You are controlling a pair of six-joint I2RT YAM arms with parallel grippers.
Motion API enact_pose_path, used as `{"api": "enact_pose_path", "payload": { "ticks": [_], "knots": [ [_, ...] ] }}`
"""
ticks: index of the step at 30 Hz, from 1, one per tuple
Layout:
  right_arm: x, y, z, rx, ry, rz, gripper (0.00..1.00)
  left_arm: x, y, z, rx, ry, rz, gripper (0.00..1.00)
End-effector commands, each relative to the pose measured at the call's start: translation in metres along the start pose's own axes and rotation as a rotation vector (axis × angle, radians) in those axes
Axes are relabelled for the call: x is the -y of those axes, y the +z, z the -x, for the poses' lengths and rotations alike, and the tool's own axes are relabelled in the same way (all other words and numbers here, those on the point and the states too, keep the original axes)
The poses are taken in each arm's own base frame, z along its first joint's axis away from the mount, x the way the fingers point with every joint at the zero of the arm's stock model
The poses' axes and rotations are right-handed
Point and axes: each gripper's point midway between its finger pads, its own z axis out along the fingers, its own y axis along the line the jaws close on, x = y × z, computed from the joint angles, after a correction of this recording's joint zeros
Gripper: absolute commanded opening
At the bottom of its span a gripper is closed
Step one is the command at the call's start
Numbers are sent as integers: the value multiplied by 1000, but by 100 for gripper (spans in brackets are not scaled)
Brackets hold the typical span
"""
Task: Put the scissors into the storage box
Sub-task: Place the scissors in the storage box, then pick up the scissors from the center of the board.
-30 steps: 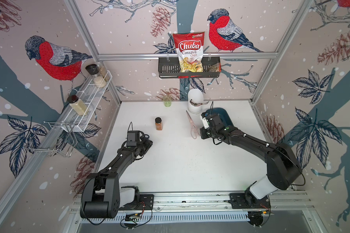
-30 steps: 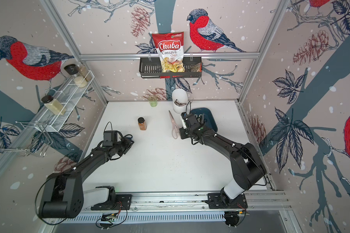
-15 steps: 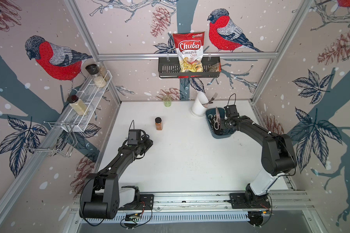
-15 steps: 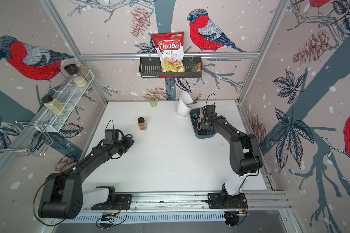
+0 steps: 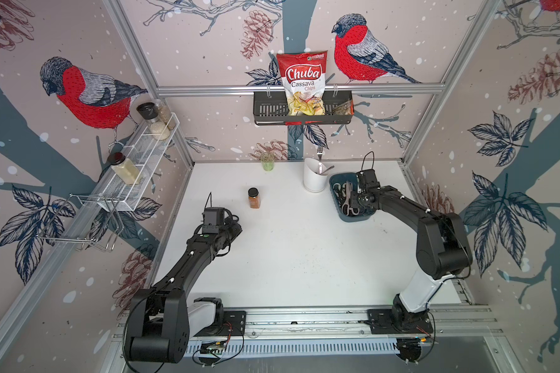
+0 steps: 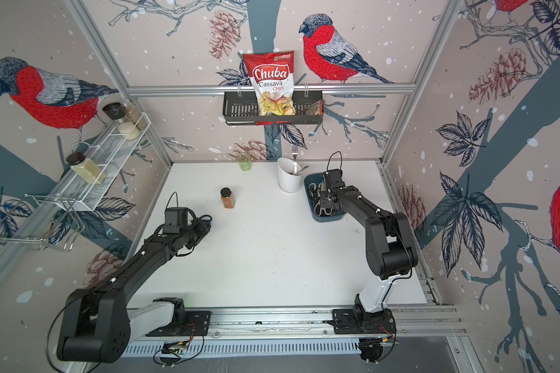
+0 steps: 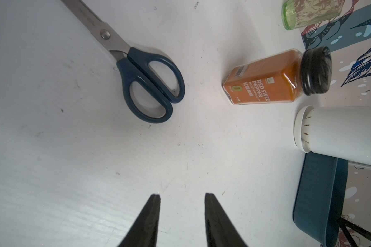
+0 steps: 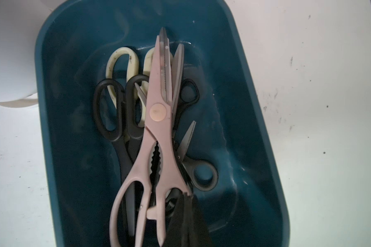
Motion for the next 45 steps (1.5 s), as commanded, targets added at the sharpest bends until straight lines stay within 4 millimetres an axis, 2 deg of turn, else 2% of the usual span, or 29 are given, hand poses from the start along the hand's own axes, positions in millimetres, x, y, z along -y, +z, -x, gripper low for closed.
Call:
{"api": "enact_pose_path", "payload": {
  "ticks": [1, 5, 10, 15, 18, 21, 31, 36, 45],
  "knots": [
    [2, -7, 8, 25, 3, -11, 0, 1, -3, 5, 20, 3, 16, 40],
    [-5, -25, 18, 63, 6, 15, 0, -3, -8, 16, 42, 8, 41, 40],
    [-34, -53, 31, 131, -16, 94, 0, -18, -17, 37, 77, -38, 67, 40],
    [-82, -82, 34, 202, -42, 222, 2, -29, -20, 53, 118, -31, 139, 40],
    [-113, -98, 30, 229, -52, 334, 3, -34, -14, 55, 108, -29, 173, 40],
    [-132, -110, 25, 257, -51, 399, 4, -41, -6, 53, 81, -21, 214, 39],
    [-153, -130, 10, 324, 11, 605, 10, -56, 20, 49, -56, 59, 331, 31],
    [-150, -139, 12, 368, -4, 616, 12, -56, 33, 42, -90, 54, 333, 29],
    [-134, -136, 14, 369, 13, 601, 12, -49, 53, 39, -124, 87, 367, 29]
  ]
}}
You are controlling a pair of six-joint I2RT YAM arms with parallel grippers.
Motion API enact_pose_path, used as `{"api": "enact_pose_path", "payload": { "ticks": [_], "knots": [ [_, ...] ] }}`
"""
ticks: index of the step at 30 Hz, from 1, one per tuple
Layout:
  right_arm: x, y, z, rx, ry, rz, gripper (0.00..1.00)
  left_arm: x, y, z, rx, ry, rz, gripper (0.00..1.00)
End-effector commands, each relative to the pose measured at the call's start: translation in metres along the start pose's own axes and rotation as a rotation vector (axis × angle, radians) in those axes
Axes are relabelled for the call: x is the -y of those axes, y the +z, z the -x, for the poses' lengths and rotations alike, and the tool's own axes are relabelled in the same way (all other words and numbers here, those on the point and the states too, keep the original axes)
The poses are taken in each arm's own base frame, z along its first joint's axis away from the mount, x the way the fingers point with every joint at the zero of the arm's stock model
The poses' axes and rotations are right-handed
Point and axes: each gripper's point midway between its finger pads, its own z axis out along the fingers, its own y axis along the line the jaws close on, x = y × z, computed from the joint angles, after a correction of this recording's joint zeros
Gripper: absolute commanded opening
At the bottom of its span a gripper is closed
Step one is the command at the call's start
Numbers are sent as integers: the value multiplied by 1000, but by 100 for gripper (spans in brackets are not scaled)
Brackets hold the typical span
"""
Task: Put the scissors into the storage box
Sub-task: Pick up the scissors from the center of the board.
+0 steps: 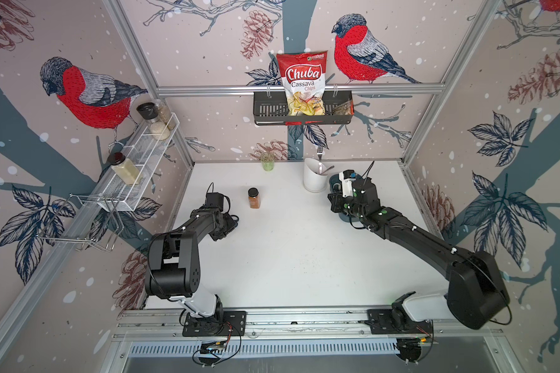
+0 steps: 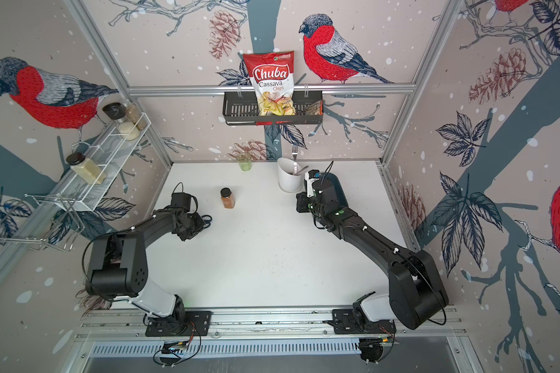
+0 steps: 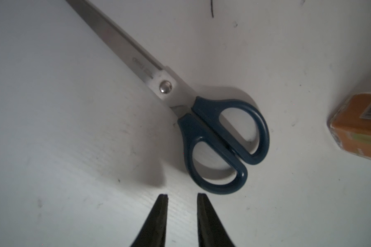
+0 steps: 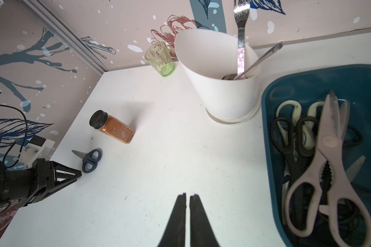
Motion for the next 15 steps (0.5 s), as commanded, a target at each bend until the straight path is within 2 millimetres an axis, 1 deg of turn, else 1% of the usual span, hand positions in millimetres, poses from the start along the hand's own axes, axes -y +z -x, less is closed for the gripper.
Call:
{"api": "enact_pose_path", "payload": {
  "ticks": [1, 6, 15],
  "knots": [
    [-3, -3, 6, 24, 0, 23, 12, 0, 3, 3, 3, 6, 26, 29],
    [2, -4, 5, 22, 6, 20, 12, -1, 8, 6, -1, 11, 47, 28],
    [7, -1, 2, 12, 2, 9, 12, -1, 25, 6, -36, 15, 68, 27]
  ]
}}
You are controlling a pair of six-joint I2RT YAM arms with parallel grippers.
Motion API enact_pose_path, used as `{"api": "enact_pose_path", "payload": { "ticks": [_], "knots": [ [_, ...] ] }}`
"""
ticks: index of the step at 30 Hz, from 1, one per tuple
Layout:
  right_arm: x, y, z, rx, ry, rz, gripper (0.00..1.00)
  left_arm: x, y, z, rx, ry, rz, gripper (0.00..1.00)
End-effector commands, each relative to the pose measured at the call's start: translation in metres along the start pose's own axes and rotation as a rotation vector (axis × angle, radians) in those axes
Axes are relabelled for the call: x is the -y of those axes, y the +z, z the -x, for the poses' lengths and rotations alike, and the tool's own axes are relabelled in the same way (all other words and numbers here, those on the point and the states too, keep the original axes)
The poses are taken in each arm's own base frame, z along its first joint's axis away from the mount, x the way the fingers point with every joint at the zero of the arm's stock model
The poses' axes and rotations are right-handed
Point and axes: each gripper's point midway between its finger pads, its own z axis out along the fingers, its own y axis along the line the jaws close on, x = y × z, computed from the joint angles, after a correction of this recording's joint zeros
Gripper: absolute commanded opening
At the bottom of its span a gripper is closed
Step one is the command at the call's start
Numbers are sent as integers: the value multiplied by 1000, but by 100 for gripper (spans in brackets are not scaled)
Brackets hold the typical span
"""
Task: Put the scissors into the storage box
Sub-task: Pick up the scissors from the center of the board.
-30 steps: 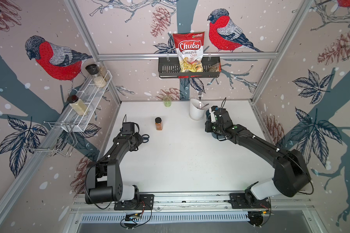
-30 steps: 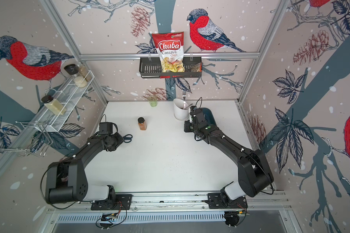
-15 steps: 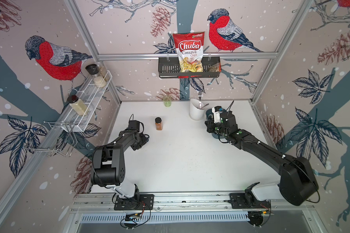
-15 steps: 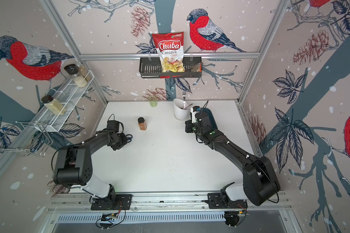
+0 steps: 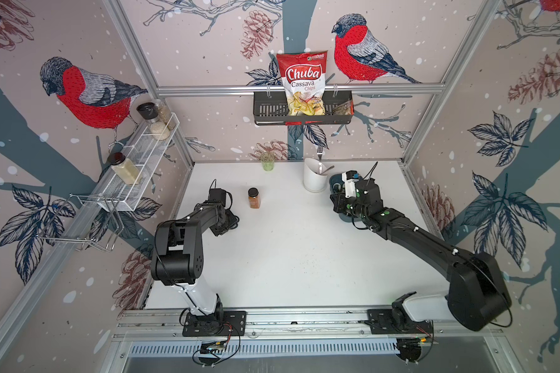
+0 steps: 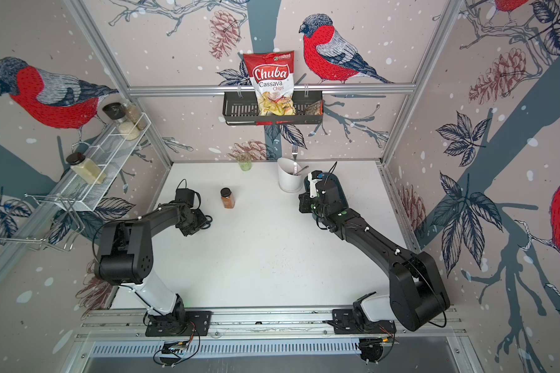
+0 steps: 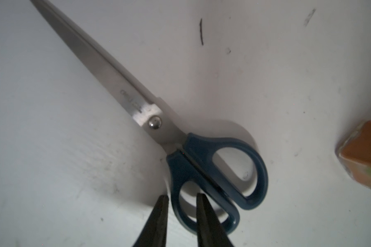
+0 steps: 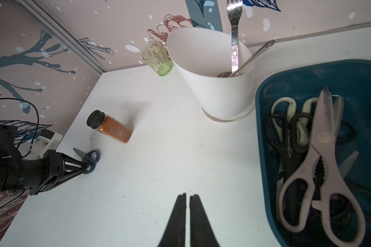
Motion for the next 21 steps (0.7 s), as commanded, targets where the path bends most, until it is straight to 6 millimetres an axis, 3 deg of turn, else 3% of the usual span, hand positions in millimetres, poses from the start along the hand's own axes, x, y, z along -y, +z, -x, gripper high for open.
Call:
{"api": "enact_pose_path", "payload": {
  "ticks": [1, 14, 21],
  "knots": [
    [0, 1, 4, 15, -6, 6, 12, -8, 8, -10, -40, 11, 38, 25],
    [3, 2, 1, 4, -6, 2, 12, -15, 11, -32, -77, 26, 31, 0],
    [-2, 5, -5, -34, 16, 77, 14, -18, -7, -33, -47, 40, 23, 0]
  ]
}}
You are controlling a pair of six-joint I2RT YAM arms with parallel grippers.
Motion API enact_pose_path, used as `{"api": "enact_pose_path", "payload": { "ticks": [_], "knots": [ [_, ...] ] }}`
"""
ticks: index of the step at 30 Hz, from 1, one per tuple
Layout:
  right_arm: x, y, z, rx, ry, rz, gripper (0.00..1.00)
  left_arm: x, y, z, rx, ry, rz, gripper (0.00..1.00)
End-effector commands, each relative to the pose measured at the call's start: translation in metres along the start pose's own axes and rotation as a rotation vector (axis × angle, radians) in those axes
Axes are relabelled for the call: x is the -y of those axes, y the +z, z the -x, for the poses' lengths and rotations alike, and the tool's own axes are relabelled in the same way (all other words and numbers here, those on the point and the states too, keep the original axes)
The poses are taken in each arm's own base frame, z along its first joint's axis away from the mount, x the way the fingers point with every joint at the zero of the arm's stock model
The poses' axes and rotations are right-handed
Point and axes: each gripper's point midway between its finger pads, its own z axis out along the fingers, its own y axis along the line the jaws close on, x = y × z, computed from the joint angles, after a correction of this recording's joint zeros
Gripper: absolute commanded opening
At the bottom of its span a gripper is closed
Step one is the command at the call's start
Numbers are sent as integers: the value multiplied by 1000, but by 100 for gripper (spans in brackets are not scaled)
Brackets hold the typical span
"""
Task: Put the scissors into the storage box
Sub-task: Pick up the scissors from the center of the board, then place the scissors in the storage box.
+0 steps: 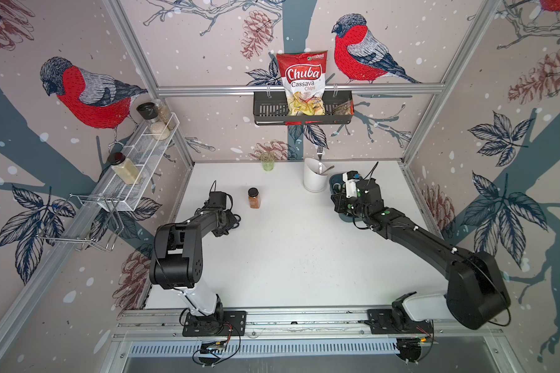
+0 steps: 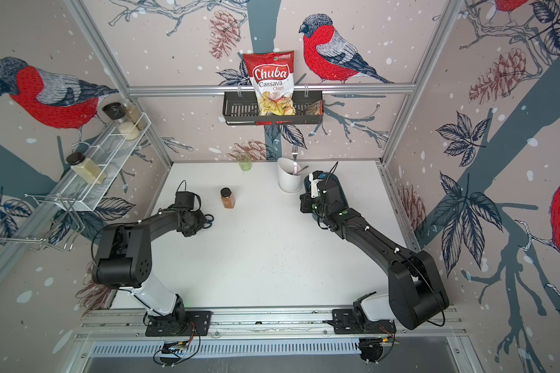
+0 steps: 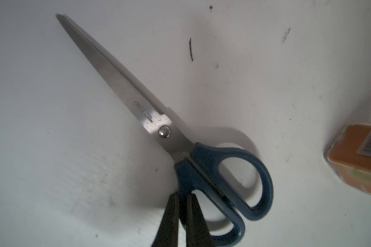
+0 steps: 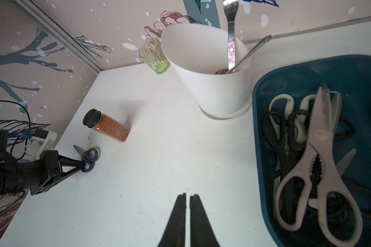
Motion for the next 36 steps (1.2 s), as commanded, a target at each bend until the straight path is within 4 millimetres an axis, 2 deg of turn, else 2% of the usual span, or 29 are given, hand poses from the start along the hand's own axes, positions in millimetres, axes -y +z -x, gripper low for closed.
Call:
{"api": "enact_pose_path", "payload": {
  "ticks": [1, 4, 7, 12, 15, 20, 23, 28, 32, 36],
  "knots": [
    [-10, 5, -5, -34, 9, 95, 17, -14, -11, -24, -90, 21, 46, 0],
    [-12, 13, -16, -97, 41, 157, 22, -8, -28, -19, -57, 24, 11, 0],
    [-12, 17, -25, -135, 80, 204, 29, -4, -39, -26, -55, 31, -16, 0],
    [-14, 20, -37, -180, 144, 295, 39, 4, -49, -54, -75, 41, -63, 0],
    [-19, 22, -46, -219, 161, 343, 43, 16, -56, -75, -88, 41, -110, 0],
    [-30, 24, -57, -274, 186, 422, 45, 51, -67, -112, -106, 84, -185, 0],
    [-41, 25, -65, -310, 187, 473, 45, 74, -71, -128, -113, 105, -226, 0],
    [-65, 26, -90, -399, 178, 556, 46, 109, -75, -140, -112, 161, -271, 0],
    [-84, 26, -111, -458, 175, 605, 51, 138, -76, -146, -106, 195, -310, 0],
    [-97, 28, -123, -484, 193, 642, 54, 164, -78, -155, -113, 231, -350, 0]
  ]
}}
